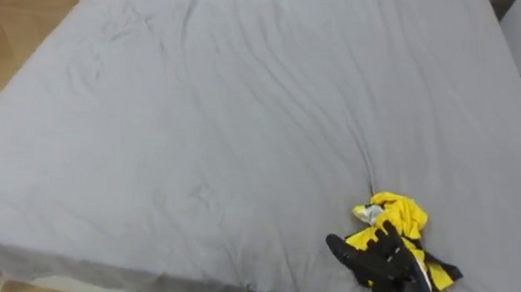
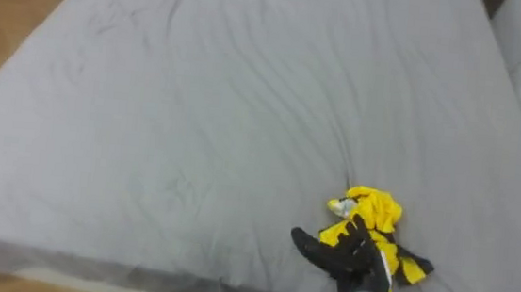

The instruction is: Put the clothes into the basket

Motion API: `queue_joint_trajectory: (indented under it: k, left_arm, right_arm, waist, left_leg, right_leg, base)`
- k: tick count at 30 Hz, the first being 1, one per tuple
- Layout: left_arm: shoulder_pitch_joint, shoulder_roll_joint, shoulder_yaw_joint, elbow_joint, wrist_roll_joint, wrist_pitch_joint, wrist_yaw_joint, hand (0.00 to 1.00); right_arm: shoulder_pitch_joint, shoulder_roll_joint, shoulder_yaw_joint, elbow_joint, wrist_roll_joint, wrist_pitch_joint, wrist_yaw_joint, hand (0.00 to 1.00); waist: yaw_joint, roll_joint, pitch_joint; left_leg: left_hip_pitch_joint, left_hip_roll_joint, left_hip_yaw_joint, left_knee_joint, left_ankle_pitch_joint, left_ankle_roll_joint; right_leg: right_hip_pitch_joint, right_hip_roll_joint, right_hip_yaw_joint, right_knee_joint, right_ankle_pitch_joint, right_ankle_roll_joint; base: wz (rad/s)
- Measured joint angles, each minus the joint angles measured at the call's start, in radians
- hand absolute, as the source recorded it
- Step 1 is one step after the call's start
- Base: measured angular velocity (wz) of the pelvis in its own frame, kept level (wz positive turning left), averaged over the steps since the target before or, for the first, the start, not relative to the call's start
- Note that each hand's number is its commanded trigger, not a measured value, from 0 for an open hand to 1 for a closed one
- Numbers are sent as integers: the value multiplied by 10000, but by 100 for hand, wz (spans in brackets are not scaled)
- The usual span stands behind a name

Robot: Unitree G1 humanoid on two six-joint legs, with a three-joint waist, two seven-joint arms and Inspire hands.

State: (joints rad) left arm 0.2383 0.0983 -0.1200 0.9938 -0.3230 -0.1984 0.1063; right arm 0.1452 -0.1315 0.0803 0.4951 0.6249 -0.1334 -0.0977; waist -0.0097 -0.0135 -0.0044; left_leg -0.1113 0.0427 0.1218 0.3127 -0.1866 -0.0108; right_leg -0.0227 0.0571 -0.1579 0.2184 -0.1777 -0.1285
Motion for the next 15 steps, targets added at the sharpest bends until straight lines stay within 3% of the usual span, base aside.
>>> queue_joint_trajectory:
  k: [3, 5, 12, 15]
  left_arm:
    - [176, 45, -18, 100, -20, 22, 0, 0]
    - [210, 62, -18, 131, 1, 25, 0, 0]
    - [25, 131, 211, 290, 101, 322, -66, 0]
    - [-69, 157, 293, 280, 108, 502, -74, 0]
  right_arm:
    - [-57, -78, -303, -696, 67, -7, -427, 0]
    - [-119, -342, -311, -1267, 109, -134, -687, 0]
    - [-842, -430, -1071, -1264, -55, -197, -1154, 0]
    - [-1066, -725, -1154, -1261, -70, -193, -1490, 0]
  waist:
    - [-128, -70, -1]
    - [-129, -106, 19]
    - [-199, -236, 63]
    - [-181, -253, 60]
  left_leg:
    - [457, -200, 67, -664, 142, 24]
    - [582, -269, 77, -914, 157, 46]
    - [426, -361, 87, -1086, 179, 85]
    - [139, -384, 128, -1084, 216, 143]
  right_leg:
    - [35, -122, 187, -10, -74, 114]
    - [37, -174, 212, -18, -144, 190]
    - [-171, -263, 174, 5, -179, 253]
    - [-425, -301, 177, 19, -181, 257]
  base:
    - [-13]
    - [-4]
    - [0]
    - [0]
